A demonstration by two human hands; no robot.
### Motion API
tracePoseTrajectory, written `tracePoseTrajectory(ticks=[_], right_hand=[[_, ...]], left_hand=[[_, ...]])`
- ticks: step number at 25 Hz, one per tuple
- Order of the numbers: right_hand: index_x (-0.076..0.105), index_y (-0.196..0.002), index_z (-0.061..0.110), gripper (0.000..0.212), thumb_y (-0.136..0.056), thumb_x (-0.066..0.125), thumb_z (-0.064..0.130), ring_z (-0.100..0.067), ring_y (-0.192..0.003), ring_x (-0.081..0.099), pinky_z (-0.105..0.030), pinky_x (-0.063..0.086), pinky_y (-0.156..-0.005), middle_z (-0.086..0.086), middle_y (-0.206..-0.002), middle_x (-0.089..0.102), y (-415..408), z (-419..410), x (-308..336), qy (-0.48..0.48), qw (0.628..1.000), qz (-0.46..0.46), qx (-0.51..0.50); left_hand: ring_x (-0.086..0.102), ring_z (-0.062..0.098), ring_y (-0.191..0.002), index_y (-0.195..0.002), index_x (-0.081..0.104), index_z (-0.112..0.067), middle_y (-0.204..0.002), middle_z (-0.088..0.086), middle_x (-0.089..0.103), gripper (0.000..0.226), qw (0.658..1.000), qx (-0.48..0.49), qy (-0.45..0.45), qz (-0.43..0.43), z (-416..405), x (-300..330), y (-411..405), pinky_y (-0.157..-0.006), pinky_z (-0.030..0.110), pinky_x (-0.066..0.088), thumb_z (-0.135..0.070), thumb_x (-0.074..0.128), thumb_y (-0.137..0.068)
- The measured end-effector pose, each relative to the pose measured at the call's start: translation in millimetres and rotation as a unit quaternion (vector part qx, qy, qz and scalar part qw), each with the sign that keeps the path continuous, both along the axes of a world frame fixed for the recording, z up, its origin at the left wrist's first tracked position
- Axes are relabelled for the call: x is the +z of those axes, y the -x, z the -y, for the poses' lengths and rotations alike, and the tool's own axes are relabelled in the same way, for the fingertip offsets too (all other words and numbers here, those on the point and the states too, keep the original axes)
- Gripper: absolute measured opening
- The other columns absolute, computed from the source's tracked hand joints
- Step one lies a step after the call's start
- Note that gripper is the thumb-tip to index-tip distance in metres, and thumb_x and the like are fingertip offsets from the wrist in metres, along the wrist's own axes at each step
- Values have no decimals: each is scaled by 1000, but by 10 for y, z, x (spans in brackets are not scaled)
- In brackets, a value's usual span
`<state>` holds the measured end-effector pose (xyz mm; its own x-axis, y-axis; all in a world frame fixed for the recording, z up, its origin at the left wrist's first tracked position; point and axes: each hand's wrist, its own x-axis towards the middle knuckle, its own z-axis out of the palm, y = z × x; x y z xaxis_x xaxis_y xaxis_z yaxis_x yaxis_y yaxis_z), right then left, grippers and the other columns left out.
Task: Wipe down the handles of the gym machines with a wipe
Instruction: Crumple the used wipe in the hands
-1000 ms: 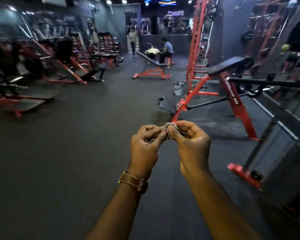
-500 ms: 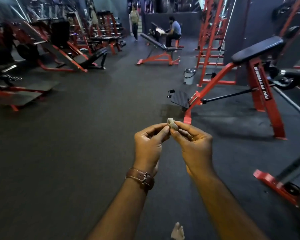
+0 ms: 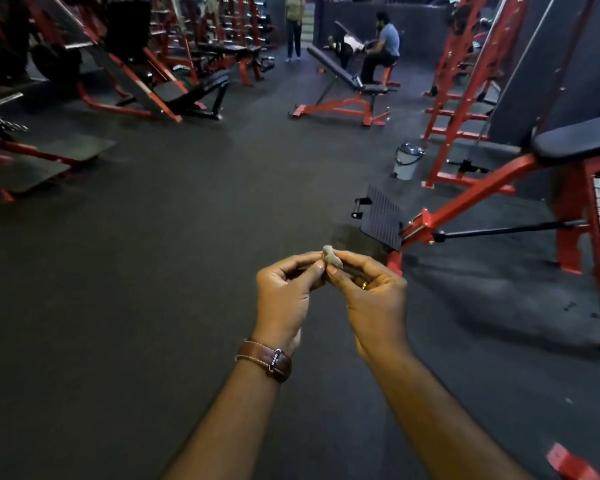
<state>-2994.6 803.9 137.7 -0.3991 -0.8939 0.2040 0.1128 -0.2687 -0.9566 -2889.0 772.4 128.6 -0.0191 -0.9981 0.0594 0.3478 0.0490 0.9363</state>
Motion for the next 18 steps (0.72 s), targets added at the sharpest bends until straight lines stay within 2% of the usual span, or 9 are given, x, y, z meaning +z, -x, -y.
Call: tracePoseTrajectory(ticks=[2, 5, 10, 14, 16, 18], right_hand=[[74, -105, 1, 25, -83, 70, -10, -19, -97, 73, -33, 59, -86, -7, -100, 77, 101, 795, -139, -5, 1000, -1, -5], [74, -104, 0, 24, -82, 71, -10, -20, -96, 73, -30, 59, -85, -8, -99, 77, 214, 2059, -342, 1, 1000, 2, -30], [74, -104, 1, 23, -83, 73, -6, -24, -100, 72, -40, 58, -90, -11, -102, 76, 468, 4006, -307, -23, 997, 8, -70], [74, -106, 1, 24, -83, 74, -3, -22, -99, 73, -40, 59, -90, -9, -101, 76, 864, 5383, -200, -23, 995, 2, -101], [74, -108, 1, 25, -83, 74, -2, -22, -100, 73, -39, 58, -89, -9, -102, 76, 1116, 6024, -267, -22, 993, 7, -112], [73, -110, 0, 27, -83, 75, 0, -23, -101, 73, -40, 58, -90, -10, -103, 76, 1456, 6759, -399, -24, 994, 16, -110]], left_hand=[[72, 28, -98, -96, 76, 0, -98, 16, 76, 15, 1000, 4, 1, 3, 812, -136, 95, -80, 30, 57, 7, 67, -87], [72, 26, -93, -90, 76, 1, -93, 18, 75, 13, 1000, 5, 24, 19, 2117, -315, 214, -81, 32, 57, 10, 71, -82], [71, 22, -85, -84, 75, -1, -90, 21, 74, 13, 999, -30, 22, 25, 4159, -288, 534, -81, 35, 58, 11, 71, -81], [71, 21, -87, -90, 74, 2, -92, 21, 74, 12, 996, -83, 17, 35, 5598, -131, 911, -80, 34, 57, 11, 69, -83], [71, 21, -88, -101, 73, -4, -93, 19, 74, 23, 993, -112, 16, 32, 6288, -164, 1157, -80, 34, 57, 12, 68, -85], [71, 16, -88, -112, 70, -8, -93, 13, 74, 32, 988, -151, 16, 30, 7072, -275, 1468, -77, 28, 57, 11, 65, -87]])
